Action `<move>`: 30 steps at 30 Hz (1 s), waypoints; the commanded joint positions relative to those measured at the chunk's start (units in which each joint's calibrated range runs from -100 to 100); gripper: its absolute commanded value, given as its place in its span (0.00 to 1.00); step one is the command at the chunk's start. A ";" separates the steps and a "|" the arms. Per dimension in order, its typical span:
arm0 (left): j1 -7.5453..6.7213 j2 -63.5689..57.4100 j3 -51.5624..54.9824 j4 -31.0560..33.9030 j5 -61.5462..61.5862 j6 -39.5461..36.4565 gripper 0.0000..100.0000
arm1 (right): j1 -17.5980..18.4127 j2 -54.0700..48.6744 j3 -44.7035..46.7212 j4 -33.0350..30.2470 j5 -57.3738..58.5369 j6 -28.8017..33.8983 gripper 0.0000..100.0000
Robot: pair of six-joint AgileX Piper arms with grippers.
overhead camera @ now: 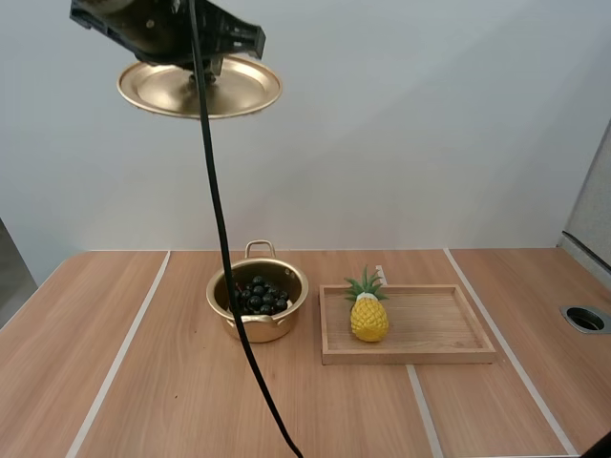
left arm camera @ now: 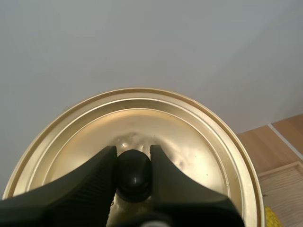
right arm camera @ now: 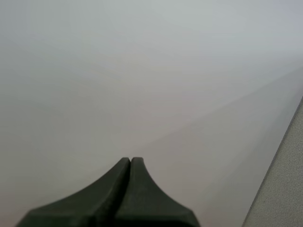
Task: Open the pot, put the grape inside, and close it
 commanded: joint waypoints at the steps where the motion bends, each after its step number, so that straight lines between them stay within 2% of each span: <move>1: -0.05 -2.95 8.02 -0.91 -9.31 -0.59 0.00 | -0.22 -0.70 -0.39 -0.41 -0.43 0.08 0.00; 12: -0.05 -7.18 37.08 -1.17 -42.88 -0.59 0.00 | -0.22 -0.69 -0.39 0.45 0.35 0.08 0.00; 19: -0.12 -6.95 48.86 -1.28 -66.96 2.05 0.00 | -0.22 -0.69 -0.39 0.59 1.72 0.08 0.00; 30: -0.26 1.59 50.59 -1.28 -71.13 4.46 0.00 | -0.22 -0.69 -0.39 3.91 1.67 0.08 0.00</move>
